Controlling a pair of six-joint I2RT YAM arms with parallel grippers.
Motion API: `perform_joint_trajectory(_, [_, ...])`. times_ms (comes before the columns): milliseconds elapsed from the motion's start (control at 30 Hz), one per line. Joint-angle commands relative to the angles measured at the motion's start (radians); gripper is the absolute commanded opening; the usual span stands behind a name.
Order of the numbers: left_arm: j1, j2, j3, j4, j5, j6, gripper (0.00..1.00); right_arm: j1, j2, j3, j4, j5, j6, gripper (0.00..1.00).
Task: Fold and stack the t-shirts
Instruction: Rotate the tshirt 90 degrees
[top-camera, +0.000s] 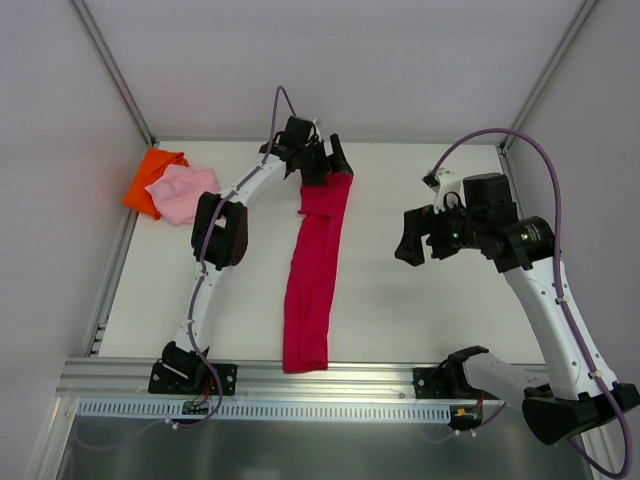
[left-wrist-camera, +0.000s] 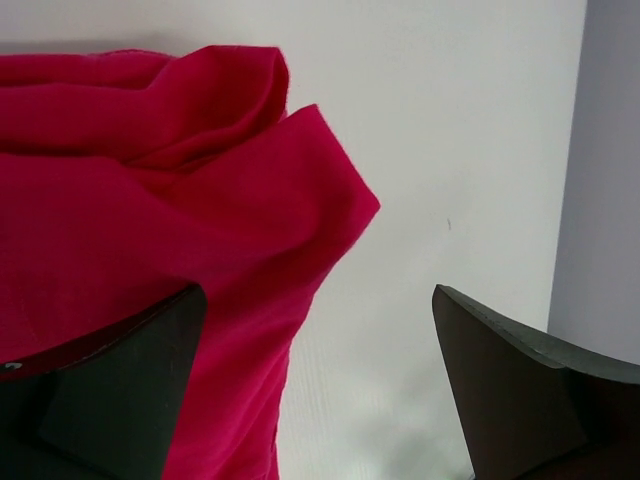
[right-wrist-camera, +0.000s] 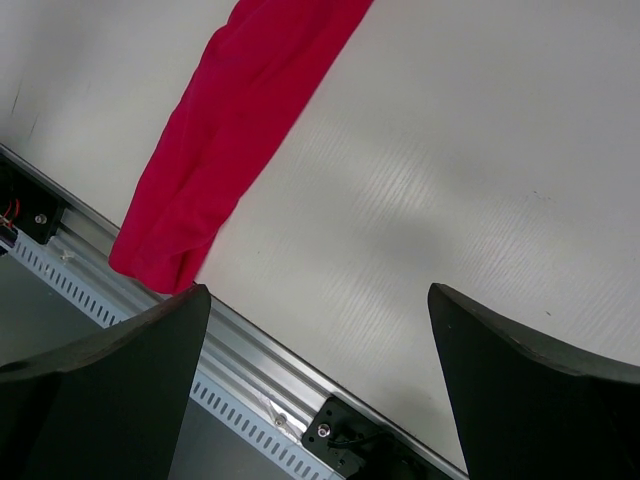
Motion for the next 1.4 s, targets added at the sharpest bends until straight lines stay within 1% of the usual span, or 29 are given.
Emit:
perform_joint_trajectory(0, [-0.017,-0.112,0.031,-0.034,-0.058,0.072,0.99,0.010,-0.008,-0.003,0.014,-0.036,-0.010,0.97])
perform_joint_trajectory(33, [-0.017,-0.143,0.014,-0.035,-0.071,0.077,0.99,0.012,-0.006,-0.003,0.019,-0.038,-0.009,0.96])
perform_joint_trajectory(67, [-0.018,-0.177,-0.048,-0.025,-0.103,0.074,0.99,0.013,-0.005,-0.003,0.022,-0.041,-0.007,0.97])
perform_joint_trajectory(100, [-0.023,-0.250,-0.088,-0.016,-0.111,0.069,0.99,0.013,-0.003,-0.003,0.024,-0.044,-0.007,0.96])
perform_joint_trajectory(133, [-0.027,-0.321,-0.160,-0.009,-0.133,0.071,0.99,0.015,-0.001,-0.006,0.030,-0.046,-0.004,0.96])
perform_joint_trajectory(167, [-0.033,-0.356,-0.196,-0.011,-0.144,0.072,0.99,0.013,-0.001,-0.006,0.033,-0.047,-0.003,0.97])
perform_joint_trajectory(200, [-0.047,-0.391,-0.276,-0.012,-0.145,0.072,0.99,0.015,-0.001,-0.006,0.036,-0.047,-0.003,0.97])
perform_joint_trajectory(267, [-0.070,-0.502,-0.363,-0.014,-0.174,0.078,0.99,0.017,-0.012,-0.009,0.042,-0.034,0.005,0.96])
perform_joint_trajectory(300, [-0.101,-0.537,-0.447,-0.025,-0.189,0.082,0.99,0.017,-0.017,-0.012,0.051,-0.027,0.008,0.96])
perform_joint_trajectory(333, [-0.119,-0.610,-0.492,-0.026,-0.199,0.089,0.99,0.017,-0.020,-0.012,0.053,0.002,0.010,0.96])
perform_joint_trajectory(367, [-0.138,-0.649,-0.530,-0.035,-0.228,0.089,0.99,0.017,-0.024,-0.012,0.056,0.029,0.013,0.96])
perform_joint_trajectory(400, [-0.173,-0.718,-0.614,-0.055,-0.239,0.074,0.99,0.017,-0.024,-0.009,0.057,0.081,0.016,0.97])
perform_joint_trajectory(467, [-0.201,-0.786,-0.709,-0.060,-0.242,0.054,0.99,0.017,-0.020,0.006,0.061,0.114,0.016,0.96])
perform_joint_trajectory(500, [-0.213,-0.818,-0.806,-0.065,-0.245,0.043,0.99,0.017,-0.017,0.012,0.062,0.121,0.016,0.97])
perform_joint_trajectory(533, [-0.221,-0.874,-0.855,-0.072,-0.246,0.017,0.99,0.017,-0.008,0.021,0.061,0.128,0.014,0.96])
perform_joint_trajectory(567, [-0.221,-0.902,-0.942,-0.072,-0.240,0.006,0.99,0.017,0.006,0.040,0.061,0.126,0.014,0.97])
perform_joint_trajectory(667, [-0.222,-0.987,-1.036,-0.106,-0.268,-0.020,0.99,0.017,0.022,0.066,0.077,0.141,0.032,0.96])
perform_joint_trajectory(700, [-0.222,-1.008,-1.088,-0.111,-0.288,-0.027,0.99,0.017,0.019,0.074,0.087,0.149,0.052,0.97])
perform_joint_trajectory(767, [-0.221,-1.086,-1.141,-0.117,-0.309,-0.063,0.99,0.015,0.008,0.078,0.106,0.222,0.075,0.96])
perform_joint_trajectory(800, [-0.222,-1.109,-1.199,-0.111,-0.317,-0.084,0.99,0.017,-0.003,0.080,0.122,0.253,0.091,0.97])
perform_joint_trajectory(833, [-0.222,-1.146,-1.230,-0.100,-0.314,-0.093,0.99,0.017,-0.008,0.084,0.126,0.316,0.097,0.96])
perform_joint_trajectory(867, [-0.222,-1.157,-1.282,-0.080,-0.300,-0.101,0.99,0.017,-0.009,0.087,0.136,0.336,0.103,0.96])
perform_joint_trajectory(900, [-0.221,-1.163,-1.303,-0.071,-0.270,-0.121,0.99,0.015,-0.009,0.095,0.140,0.399,0.106,0.96])
perform_joint_trajectory(967, [-0.227,-1.180,-1.365,-0.042,-0.246,-0.154,0.99,0.017,-0.001,0.110,0.134,0.425,0.109,0.96])
perform_joint_trajectory(1100, [-0.271,-1.226,-1.399,-0.034,-0.257,-0.165,0.99,0.017,0.028,0.135,0.126,0.407,0.118,0.96])
perform_joint_trajectory(1233, [-0.313,-1.228,-1.396,-0.060,-0.257,-0.162,0.99,0.015,0.031,0.140,0.133,0.399,0.125,0.97])
perform_joint_trajectory(1367, [-0.342,-1.228,-1.411,-0.052,-0.240,-0.156,0.99,0.015,0.042,0.158,0.127,0.401,0.123,0.96])
